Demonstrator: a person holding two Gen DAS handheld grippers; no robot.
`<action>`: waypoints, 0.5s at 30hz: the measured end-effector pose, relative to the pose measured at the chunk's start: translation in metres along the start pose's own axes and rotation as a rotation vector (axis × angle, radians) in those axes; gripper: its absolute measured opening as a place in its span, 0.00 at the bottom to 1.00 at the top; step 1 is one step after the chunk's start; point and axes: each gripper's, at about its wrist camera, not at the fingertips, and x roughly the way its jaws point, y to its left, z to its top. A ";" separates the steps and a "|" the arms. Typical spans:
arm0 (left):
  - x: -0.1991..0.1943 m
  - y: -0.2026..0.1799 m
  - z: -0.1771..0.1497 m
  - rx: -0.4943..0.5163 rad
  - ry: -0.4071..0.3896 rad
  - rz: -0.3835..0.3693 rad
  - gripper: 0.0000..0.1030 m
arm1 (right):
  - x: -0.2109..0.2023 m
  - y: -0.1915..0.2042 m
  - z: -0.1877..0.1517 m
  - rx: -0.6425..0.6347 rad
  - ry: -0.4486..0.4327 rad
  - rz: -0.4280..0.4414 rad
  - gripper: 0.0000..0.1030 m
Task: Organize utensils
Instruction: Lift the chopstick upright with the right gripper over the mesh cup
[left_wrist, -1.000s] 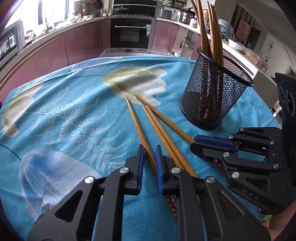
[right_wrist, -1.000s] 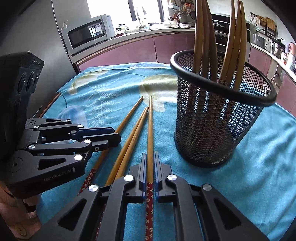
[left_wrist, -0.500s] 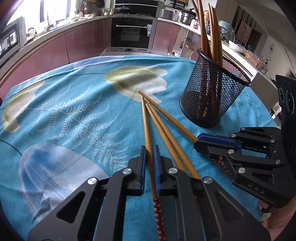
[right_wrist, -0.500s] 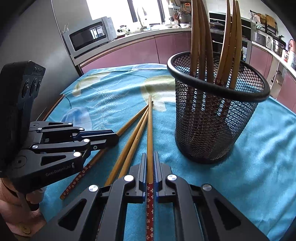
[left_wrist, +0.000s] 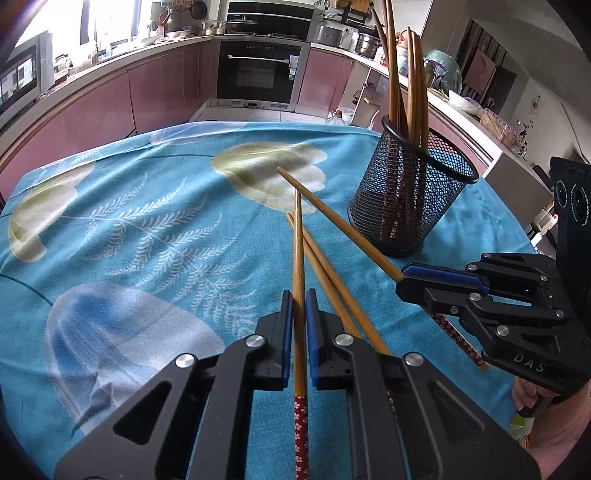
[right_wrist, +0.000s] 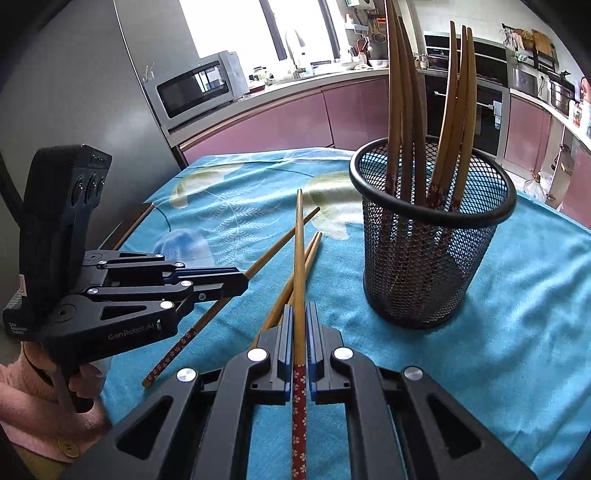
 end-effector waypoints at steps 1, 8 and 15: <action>-0.002 0.001 0.000 -0.005 -0.004 -0.008 0.07 | -0.003 -0.001 0.000 0.003 -0.006 0.005 0.06; -0.021 0.002 0.005 -0.016 -0.041 -0.062 0.07 | -0.022 0.000 0.003 0.004 -0.054 0.052 0.06; -0.037 -0.004 0.011 -0.004 -0.071 -0.120 0.07 | -0.031 0.006 0.006 -0.017 -0.071 0.091 0.06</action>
